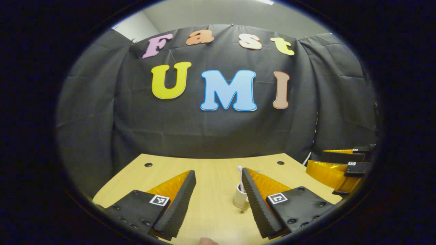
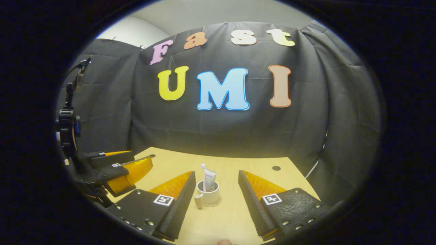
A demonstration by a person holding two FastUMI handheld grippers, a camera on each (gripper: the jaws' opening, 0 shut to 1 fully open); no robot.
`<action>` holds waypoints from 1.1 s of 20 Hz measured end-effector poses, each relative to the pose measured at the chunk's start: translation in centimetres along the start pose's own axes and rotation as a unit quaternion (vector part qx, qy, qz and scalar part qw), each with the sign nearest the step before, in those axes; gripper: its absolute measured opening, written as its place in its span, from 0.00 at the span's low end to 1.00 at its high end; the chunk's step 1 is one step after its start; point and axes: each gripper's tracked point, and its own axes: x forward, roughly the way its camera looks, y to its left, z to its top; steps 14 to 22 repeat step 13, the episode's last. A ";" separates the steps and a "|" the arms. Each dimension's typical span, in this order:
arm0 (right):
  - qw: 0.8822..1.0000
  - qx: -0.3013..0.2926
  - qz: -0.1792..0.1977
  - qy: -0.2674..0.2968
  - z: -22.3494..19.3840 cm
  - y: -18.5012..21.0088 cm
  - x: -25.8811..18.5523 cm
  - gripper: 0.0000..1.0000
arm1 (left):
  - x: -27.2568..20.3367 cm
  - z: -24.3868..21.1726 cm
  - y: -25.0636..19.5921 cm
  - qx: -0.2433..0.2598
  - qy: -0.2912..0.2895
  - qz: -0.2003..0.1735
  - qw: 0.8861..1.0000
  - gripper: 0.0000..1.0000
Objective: Put the toothbrush and toothpaste on the desktop into the cup, then pick up the cup and place it on the coaster on the desktop.
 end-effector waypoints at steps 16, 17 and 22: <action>0.998 0.009 -0.054 -0.036 3.2 -0.1 -2.0 0.79 | -0.2 1.3 -0.2 -0.008 -0.019 -0.054 0.998 0.90; 0.998 0.009 -0.054 -0.036 3.2 -0.1 -2.0 0.79 | -0.2 1.3 -0.2 -0.008 -0.019 -0.054 0.998 0.90; 0.998 0.009 -0.054 -0.036 3.2 -0.1 -2.0 0.79 | -0.2 1.3 -0.2 -0.008 -0.019 -0.054 0.998 0.90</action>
